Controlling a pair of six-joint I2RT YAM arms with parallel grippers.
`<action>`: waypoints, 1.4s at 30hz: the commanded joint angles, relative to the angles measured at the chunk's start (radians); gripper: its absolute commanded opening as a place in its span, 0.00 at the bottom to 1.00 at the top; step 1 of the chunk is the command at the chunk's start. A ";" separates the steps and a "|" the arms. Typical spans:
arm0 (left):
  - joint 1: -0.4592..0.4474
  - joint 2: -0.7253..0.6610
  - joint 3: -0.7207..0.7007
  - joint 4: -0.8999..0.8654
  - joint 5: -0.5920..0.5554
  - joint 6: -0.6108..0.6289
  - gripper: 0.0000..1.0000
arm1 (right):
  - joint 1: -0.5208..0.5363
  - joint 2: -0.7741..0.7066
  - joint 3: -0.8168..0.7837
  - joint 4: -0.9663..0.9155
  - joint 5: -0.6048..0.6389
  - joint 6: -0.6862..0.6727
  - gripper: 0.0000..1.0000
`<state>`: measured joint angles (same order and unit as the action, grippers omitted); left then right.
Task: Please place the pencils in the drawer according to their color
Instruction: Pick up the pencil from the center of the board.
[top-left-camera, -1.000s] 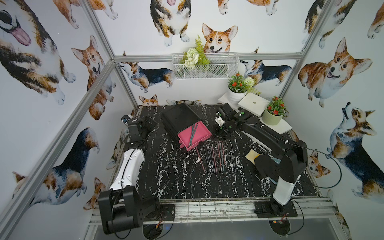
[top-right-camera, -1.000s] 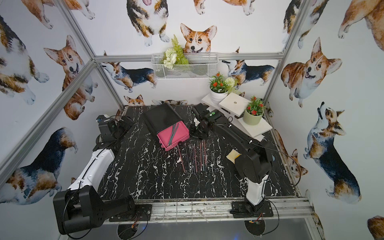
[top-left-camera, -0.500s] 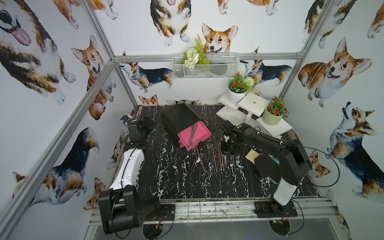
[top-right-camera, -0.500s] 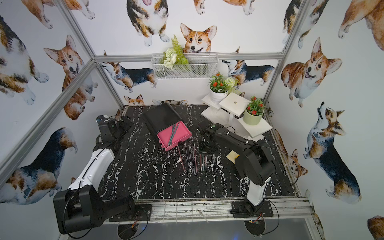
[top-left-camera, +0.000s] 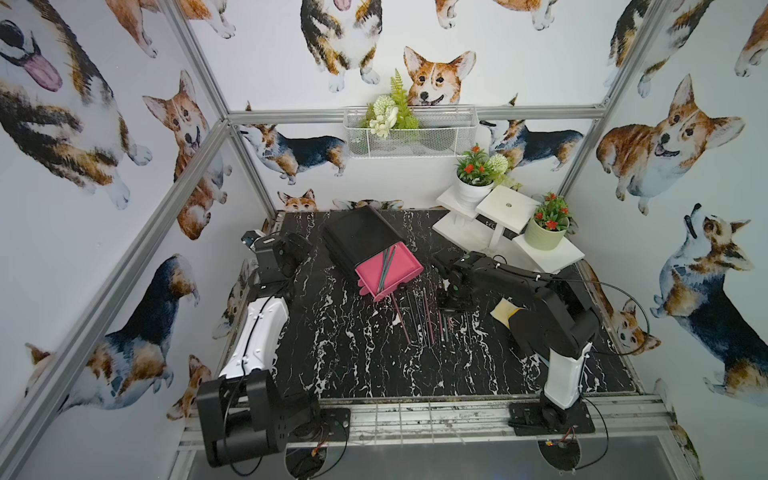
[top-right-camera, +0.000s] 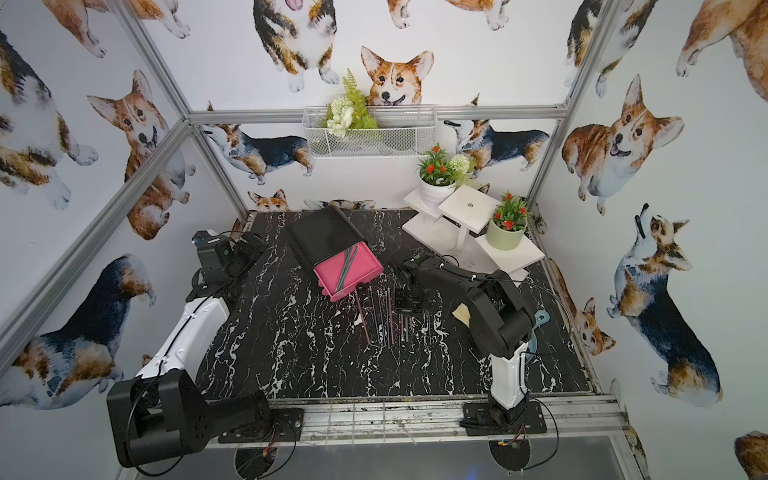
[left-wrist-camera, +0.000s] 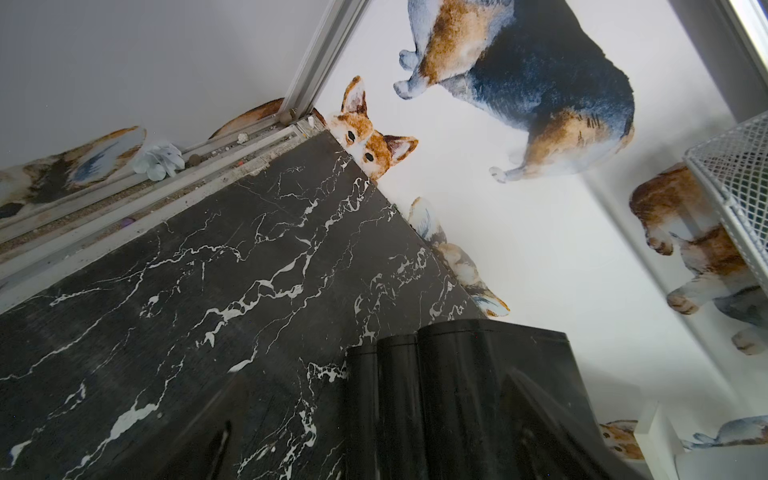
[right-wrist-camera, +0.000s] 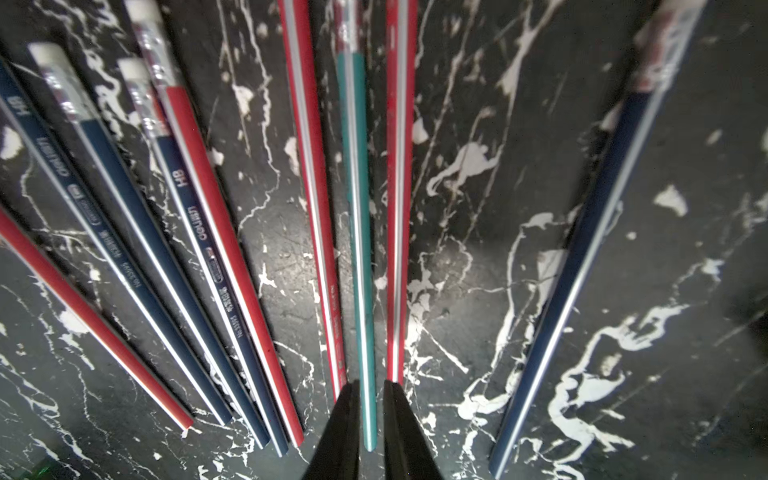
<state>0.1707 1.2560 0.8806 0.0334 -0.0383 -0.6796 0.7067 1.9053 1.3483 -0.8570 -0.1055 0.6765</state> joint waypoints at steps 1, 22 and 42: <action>0.001 0.002 -0.002 0.025 0.002 0.002 1.00 | 0.001 0.019 0.010 0.016 -0.001 -0.017 0.18; 0.000 0.005 -0.002 0.023 0.003 0.003 1.00 | 0.005 0.074 0.005 -0.007 0.007 -0.009 0.17; 0.002 -0.003 -0.002 0.021 -0.001 0.006 1.00 | 0.013 0.139 -0.063 0.013 -0.006 -0.026 0.13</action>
<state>0.1711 1.2583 0.8806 0.0334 -0.0380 -0.6800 0.7189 1.9797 1.3071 -0.8097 -0.1070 0.6601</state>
